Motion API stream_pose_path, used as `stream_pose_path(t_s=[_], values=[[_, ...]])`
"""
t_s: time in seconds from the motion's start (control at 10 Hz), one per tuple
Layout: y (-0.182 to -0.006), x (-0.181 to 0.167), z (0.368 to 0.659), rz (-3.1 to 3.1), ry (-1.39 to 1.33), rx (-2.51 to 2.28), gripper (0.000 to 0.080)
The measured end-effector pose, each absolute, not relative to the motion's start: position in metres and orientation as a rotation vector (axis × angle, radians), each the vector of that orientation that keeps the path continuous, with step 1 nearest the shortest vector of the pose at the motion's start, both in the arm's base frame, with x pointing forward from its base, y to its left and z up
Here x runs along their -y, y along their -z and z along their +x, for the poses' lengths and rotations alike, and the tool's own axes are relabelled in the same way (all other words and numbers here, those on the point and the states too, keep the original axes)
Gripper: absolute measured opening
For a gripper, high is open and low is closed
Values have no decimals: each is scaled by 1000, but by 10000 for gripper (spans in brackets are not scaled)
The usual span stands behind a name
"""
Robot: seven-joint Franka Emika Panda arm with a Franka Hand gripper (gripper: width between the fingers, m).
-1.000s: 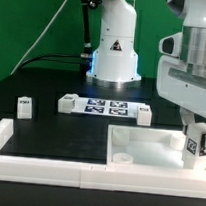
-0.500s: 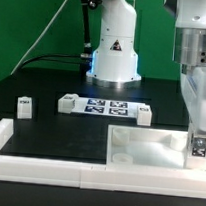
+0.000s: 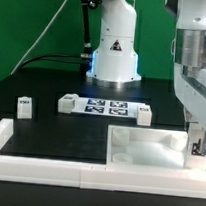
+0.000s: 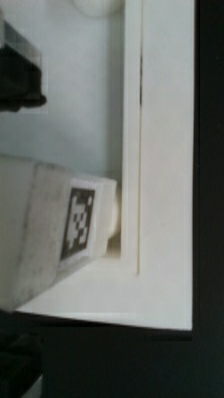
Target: Assemble one leg
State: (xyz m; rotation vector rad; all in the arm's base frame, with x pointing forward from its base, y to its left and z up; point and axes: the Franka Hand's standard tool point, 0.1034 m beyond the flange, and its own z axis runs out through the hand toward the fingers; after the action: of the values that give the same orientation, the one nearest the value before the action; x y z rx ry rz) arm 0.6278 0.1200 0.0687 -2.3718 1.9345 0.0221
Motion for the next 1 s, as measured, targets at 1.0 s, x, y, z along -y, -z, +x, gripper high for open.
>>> stream_pose_path(t_s=[1.0], values=[[-71, -118, 629, -3106, 44, -336, 649]])
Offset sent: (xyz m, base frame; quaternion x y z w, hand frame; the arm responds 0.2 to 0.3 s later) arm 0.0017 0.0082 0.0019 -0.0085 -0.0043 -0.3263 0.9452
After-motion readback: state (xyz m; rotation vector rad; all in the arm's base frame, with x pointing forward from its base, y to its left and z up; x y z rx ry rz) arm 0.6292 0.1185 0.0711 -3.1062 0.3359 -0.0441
